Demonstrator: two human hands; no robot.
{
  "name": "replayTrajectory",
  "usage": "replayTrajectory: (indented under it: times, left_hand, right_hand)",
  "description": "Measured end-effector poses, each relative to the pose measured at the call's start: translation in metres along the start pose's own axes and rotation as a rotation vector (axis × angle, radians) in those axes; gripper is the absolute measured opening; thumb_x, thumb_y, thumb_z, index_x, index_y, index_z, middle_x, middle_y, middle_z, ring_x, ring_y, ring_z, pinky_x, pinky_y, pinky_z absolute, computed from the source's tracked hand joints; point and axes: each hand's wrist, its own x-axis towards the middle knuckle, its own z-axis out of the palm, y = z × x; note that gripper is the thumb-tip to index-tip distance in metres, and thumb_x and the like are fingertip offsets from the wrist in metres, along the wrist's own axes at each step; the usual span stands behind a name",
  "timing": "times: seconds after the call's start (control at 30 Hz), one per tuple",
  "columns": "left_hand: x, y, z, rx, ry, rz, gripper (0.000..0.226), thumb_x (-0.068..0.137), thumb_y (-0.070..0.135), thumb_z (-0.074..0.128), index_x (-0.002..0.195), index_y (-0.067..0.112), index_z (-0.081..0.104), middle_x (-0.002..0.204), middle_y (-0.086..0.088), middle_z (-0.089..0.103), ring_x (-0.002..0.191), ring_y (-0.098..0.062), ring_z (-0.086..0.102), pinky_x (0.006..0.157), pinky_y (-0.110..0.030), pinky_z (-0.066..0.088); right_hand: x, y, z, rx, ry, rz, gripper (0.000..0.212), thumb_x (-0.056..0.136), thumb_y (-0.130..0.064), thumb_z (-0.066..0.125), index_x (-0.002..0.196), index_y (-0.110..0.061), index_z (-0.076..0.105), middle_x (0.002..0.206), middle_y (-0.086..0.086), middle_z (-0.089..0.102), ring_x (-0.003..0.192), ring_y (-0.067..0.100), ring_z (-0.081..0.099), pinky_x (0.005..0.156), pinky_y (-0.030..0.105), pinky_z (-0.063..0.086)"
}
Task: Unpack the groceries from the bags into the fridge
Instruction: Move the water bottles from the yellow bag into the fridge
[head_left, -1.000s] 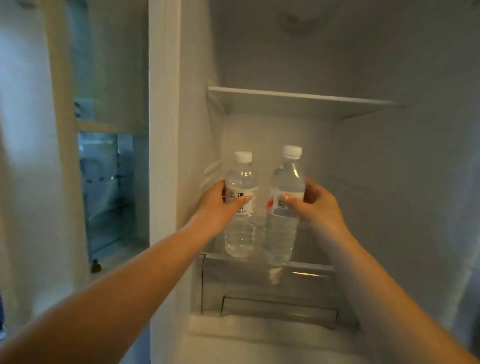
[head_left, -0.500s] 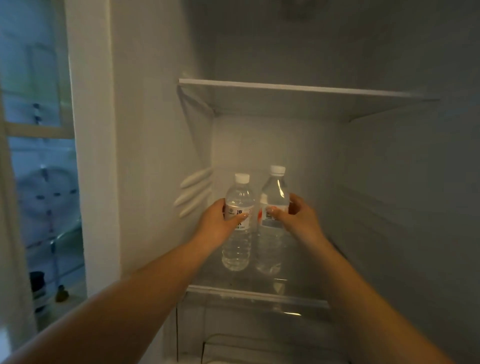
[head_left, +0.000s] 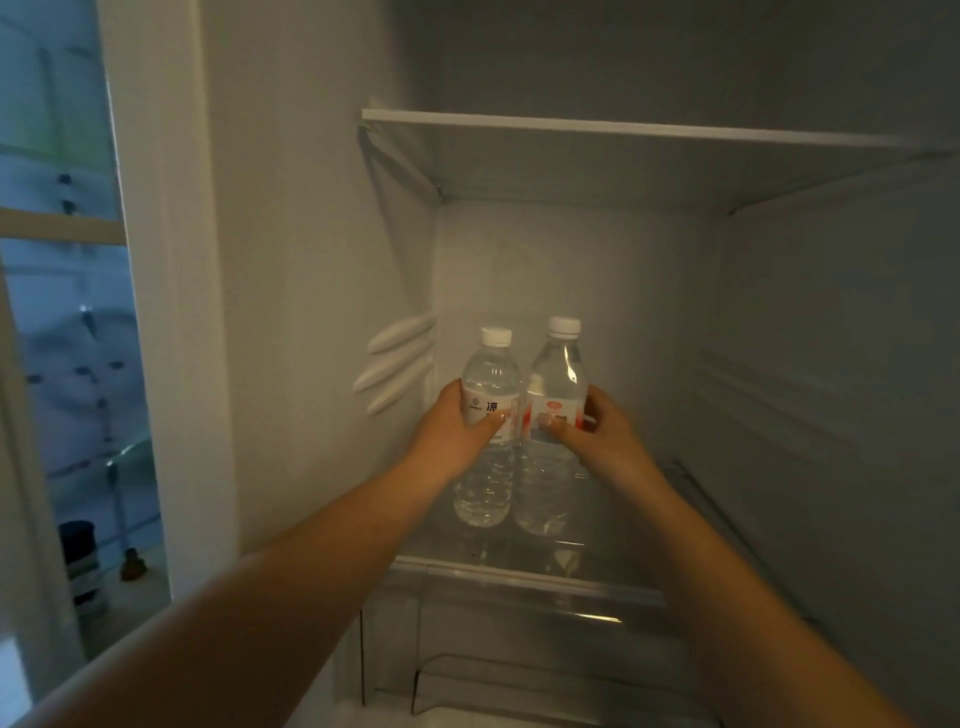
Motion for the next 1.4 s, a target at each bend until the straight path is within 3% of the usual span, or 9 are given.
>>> replayTrajectory:
  times: [0.1,0.17,0.23,0.37,0.57,0.77,0.87,1.03,1.4]
  left_hand:
    - [-0.018,-0.007,0.01,-0.115,-0.035,-0.004,0.046,0.085,0.02,0.066,0.125,0.024,0.044,0.12,0.005,0.058,0.11,-0.014,0.055,0.087,-0.029,0.047]
    - [-0.028,-0.018,0.02,-0.189,-0.011,0.001,0.049,0.083,0.017,0.068,0.126,0.023,0.045,0.121,0.005,0.059,0.111,-0.013,0.056,0.087,-0.026,0.047]
    - [-0.03,-0.028,0.026,-0.198,0.041,0.0,0.053,0.081,0.016,0.071,0.127,0.026,0.046,0.121,0.007,0.059,0.112,-0.011,0.056,0.093,-0.033,0.048]
    - [-0.021,-0.039,0.031,-0.175,0.1,0.003,0.055,0.08,0.009,0.071,0.126,0.026,0.047,0.118,0.008,0.061,0.111,-0.012,0.057,0.096,-0.04,0.048]
    - [0.011,-0.066,0.036,-0.017,0.224,-0.009,0.062,0.076,0.016,0.074,0.127,0.035,0.045,0.121,0.003,0.059,0.109,-0.017,0.059,0.092,-0.045,0.05]
    - [0.043,-0.081,0.04,-0.011,0.339,-0.107,0.061,0.077,0.015,0.073,0.131,0.026,0.046,0.121,-0.003,0.059,0.11,-0.022,0.058,0.093,-0.047,0.049]
    - [0.054,-0.085,0.041,-0.015,0.403,-0.146,0.052,0.08,0.011,0.07,0.127,0.017,0.05,0.12,-0.006,0.061,0.109,-0.025,0.058,0.093,-0.042,0.048]
    - [0.068,-0.094,0.046,0.044,0.49,-0.173,0.037,0.08,0.013,0.069,0.115,0.013,0.059,0.109,-0.008,0.065,0.101,-0.027,0.061,0.088,-0.043,0.05]
    - [0.082,-0.103,0.052,0.084,0.567,-0.162,0.032,0.082,0.008,0.065,0.114,0.01,0.062,0.109,-0.01,0.063,0.1,-0.026,0.06,0.087,-0.042,0.05]
  right_hand:
    - [-0.01,0.01,-0.002,-0.085,-0.138,0.148,0.069,0.08,-0.024,0.072,0.138,-0.026,0.034,0.128,-0.005,0.049,0.109,0.012,0.05,0.077,0.03,0.049]
    - [-0.017,0.018,-0.002,-0.124,-0.185,0.23,0.081,0.078,-0.022,0.073,0.143,-0.03,0.025,0.13,-0.004,0.045,0.109,0.016,0.049,0.07,0.032,0.051]
    - [-0.018,0.024,0.0,-0.133,-0.167,0.25,0.085,0.078,-0.019,0.074,0.144,-0.032,0.022,0.13,0.001,0.046,0.104,0.016,0.05,0.065,0.029,0.052]
    - [-0.01,0.03,0.007,-0.108,-0.121,0.236,0.082,0.079,-0.014,0.073,0.143,-0.028,0.023,0.134,0.006,0.046,0.103,0.017,0.05,0.064,0.025,0.051]
    - [0.018,0.041,0.022,-0.116,-0.097,0.241,0.082,0.079,-0.015,0.073,0.144,-0.026,0.025,0.135,0.008,0.047,0.117,0.027,0.052,0.076,0.037,0.054]
    - [0.054,0.053,0.038,-0.142,-0.113,0.22,0.083,0.077,-0.016,0.075,0.144,-0.026,0.026,0.134,0.009,0.049,0.118,0.027,0.052,0.077,0.037,0.054]
    - [0.07,0.06,0.045,-0.148,-0.115,0.198,0.084,0.076,-0.017,0.076,0.144,-0.026,0.027,0.131,0.01,0.052,0.116,0.027,0.053,0.076,0.038,0.055]
    - [0.091,0.07,0.058,-0.141,-0.112,0.177,0.083,0.075,-0.018,0.077,0.143,-0.023,0.029,0.132,0.01,0.052,0.117,0.028,0.053,0.091,0.05,0.05]
    - [0.113,0.083,0.068,-0.144,-0.13,0.145,0.079,0.076,-0.019,0.076,0.141,-0.024,0.031,0.133,0.008,0.052,0.118,0.028,0.053,0.095,0.048,0.048]
